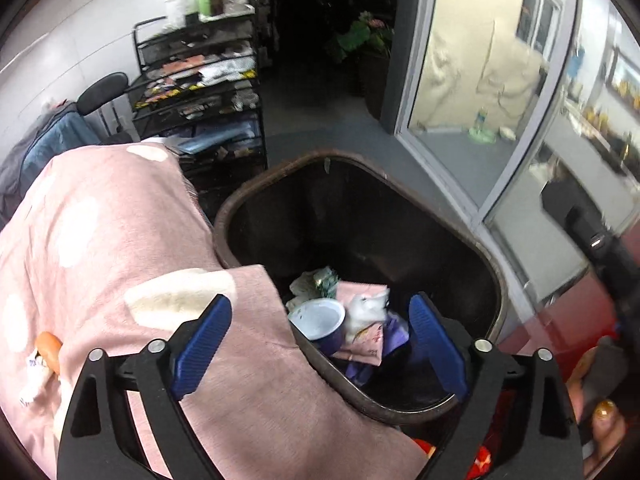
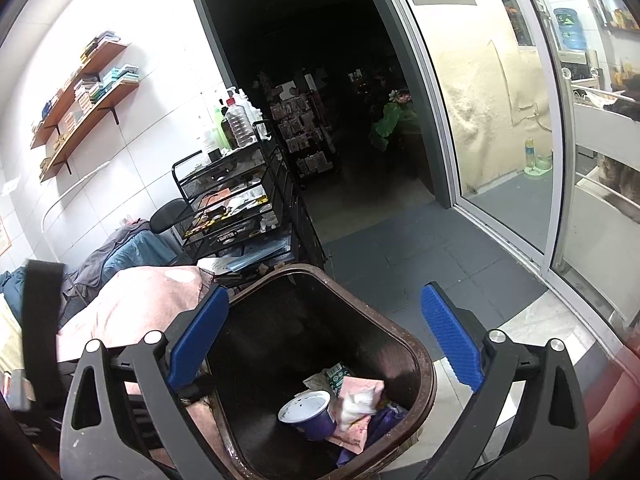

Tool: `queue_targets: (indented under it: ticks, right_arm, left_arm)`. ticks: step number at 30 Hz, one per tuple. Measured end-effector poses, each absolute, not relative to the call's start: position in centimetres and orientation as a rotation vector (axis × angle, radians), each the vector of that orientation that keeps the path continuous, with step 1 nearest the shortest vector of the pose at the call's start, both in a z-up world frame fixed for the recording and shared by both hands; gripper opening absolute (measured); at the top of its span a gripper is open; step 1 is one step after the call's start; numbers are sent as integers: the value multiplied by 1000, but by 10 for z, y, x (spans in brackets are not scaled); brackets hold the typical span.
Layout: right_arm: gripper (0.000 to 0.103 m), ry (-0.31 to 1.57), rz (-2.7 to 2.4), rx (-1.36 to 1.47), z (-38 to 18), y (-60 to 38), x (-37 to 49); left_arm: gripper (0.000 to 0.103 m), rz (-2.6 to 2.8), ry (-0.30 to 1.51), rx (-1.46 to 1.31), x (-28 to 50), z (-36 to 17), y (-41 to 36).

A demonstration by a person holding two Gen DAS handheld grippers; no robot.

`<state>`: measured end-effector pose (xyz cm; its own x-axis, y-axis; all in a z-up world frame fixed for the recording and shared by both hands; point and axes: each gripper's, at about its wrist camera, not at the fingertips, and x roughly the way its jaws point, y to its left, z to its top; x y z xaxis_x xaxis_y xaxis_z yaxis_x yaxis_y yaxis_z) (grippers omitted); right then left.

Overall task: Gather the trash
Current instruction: 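Move both open grippers back to the foil wrapper and orange peel on the bed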

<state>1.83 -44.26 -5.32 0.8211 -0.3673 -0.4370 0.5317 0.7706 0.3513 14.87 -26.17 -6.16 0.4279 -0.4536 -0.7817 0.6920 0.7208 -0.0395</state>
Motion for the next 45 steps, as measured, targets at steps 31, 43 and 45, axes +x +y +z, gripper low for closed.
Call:
queue_targets:
  ticks: [31, 43, 45]
  right_arm:
    - [97, 583, 1, 300, -39, -327, 113]
    - [97, 770, 219, 302, -51, -268, 175]
    - [97, 786, 232, 287, -54, -260, 180]
  left_arm:
    - [97, -374, 718, -35, 143, -34, -27]
    - [97, -297, 791, -49, 161, -52, 27]
    - [97, -290, 809, -23, 167, -56, 27]
